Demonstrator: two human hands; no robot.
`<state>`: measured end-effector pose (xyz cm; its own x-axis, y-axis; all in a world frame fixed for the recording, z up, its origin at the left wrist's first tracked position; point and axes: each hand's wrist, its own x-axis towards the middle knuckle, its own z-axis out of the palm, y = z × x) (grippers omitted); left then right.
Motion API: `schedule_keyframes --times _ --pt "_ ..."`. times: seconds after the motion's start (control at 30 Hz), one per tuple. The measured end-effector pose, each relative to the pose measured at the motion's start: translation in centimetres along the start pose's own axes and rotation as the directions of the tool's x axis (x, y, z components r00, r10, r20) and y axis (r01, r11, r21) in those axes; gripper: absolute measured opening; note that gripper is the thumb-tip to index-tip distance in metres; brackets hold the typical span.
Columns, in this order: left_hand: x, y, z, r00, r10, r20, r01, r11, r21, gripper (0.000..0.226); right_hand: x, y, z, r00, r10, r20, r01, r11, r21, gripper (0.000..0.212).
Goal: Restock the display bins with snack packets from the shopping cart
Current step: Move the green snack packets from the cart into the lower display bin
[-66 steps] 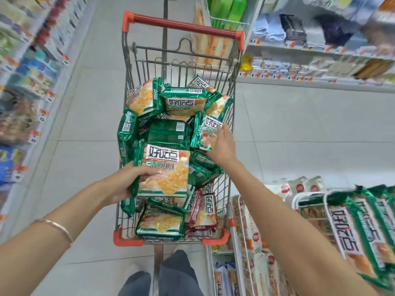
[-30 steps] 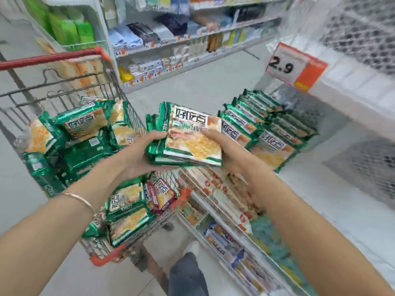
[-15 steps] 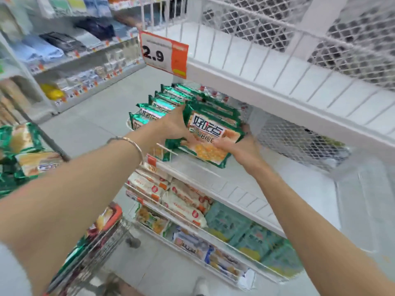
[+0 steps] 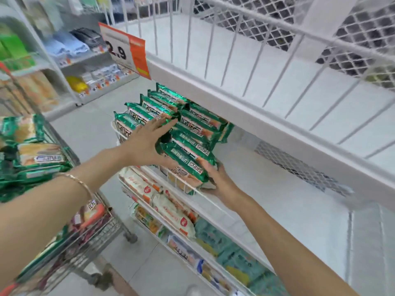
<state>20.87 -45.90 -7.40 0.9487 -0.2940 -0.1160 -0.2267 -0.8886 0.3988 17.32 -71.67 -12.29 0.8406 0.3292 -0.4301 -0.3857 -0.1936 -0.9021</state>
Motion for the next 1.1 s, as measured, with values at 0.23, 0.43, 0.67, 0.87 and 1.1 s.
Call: schedule_keyframes --times 0.23,0.43,0.67,0.87,1.1 --pt "0.1 -1.3 0.9 0.996 -0.062 0.058 0.043 0.955 0.295 0.093 1.9 -2.4 3.5 0.985 -0.010 -0.172 -0.024 0.980 -0.196 0.067" --pt "0.2 -0.8 2.4 0.996 -0.089 0.022 0.071 0.899 0.432 0.083 3.8 -1.7 3.8 0.980 0.043 -0.194 -0.055 0.997 -0.058 0.091" --pt "-1.0 -0.9 1.5 0.999 -0.031 0.038 0.013 0.919 0.395 0.098 1.0 -0.8 2.0 0.909 -0.360 -0.208 0.219 0.840 -0.497 0.083" --pt "-0.8 -1.2 1.9 1.000 -0.005 0.027 -0.007 0.902 0.431 0.087 2.8 -1.2 -0.9 0.773 -0.414 0.481 0.526 -0.004 -0.850 0.062" --pt "-0.4 -1.1 2.5 0.999 -0.045 0.006 0.037 0.899 0.437 0.090 2.9 -1.9 -1.2 0.783 -0.404 0.472 0.516 0.000 -0.856 0.068"
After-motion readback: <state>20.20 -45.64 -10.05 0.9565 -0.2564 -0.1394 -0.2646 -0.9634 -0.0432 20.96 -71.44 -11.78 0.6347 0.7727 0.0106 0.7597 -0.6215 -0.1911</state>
